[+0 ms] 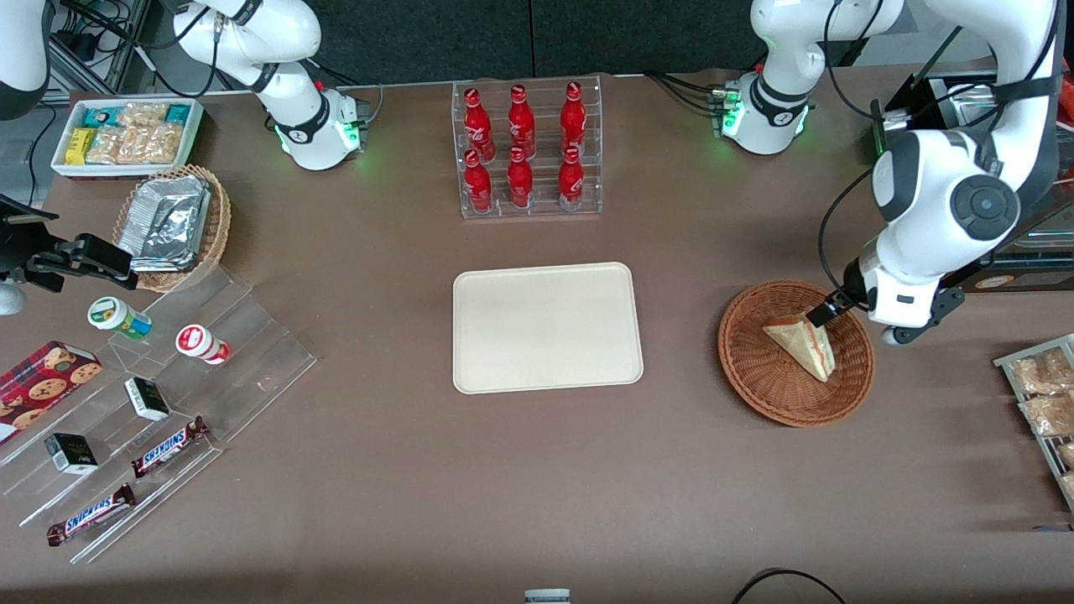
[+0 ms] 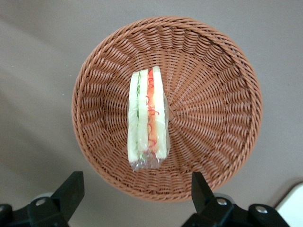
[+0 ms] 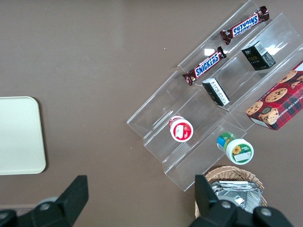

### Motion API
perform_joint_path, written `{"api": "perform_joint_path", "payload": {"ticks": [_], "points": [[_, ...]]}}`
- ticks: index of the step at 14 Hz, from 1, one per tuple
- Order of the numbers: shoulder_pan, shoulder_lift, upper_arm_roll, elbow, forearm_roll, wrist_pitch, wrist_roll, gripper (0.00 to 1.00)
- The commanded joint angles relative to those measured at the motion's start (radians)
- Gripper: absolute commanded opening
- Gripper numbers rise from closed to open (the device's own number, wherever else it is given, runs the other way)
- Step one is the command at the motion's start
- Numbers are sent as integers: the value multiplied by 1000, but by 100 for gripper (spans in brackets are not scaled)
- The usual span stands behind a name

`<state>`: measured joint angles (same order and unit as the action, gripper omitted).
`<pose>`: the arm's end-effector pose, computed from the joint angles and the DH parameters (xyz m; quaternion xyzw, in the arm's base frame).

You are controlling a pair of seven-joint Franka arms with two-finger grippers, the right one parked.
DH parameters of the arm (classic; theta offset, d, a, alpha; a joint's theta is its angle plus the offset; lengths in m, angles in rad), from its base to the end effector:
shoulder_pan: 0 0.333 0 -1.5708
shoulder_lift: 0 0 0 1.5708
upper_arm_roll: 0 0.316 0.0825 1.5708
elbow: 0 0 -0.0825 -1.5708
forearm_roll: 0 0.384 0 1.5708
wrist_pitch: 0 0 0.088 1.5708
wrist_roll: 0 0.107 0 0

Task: Place sandwich from basket to tray
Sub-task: 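Lower the left gripper, close on the sandwich, and lift it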

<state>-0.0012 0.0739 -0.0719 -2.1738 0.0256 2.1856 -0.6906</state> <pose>0.5365 -0.0381 0.3537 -0.9545 -0.2964 0.0259 0.0186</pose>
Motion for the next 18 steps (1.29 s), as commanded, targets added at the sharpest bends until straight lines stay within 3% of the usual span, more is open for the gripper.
{"api": "perform_joint_path", "payload": {"ticks": [1, 13, 14, 18], "points": [[1, 14, 0, -40, 20, 75, -35, 100], [1, 153, 1, -75, 20, 246, -81, 100], [1, 165, 1, -78, 20, 256, -81, 97], [1, 161, 3, -84, 22, 266, -84, 16]]}}
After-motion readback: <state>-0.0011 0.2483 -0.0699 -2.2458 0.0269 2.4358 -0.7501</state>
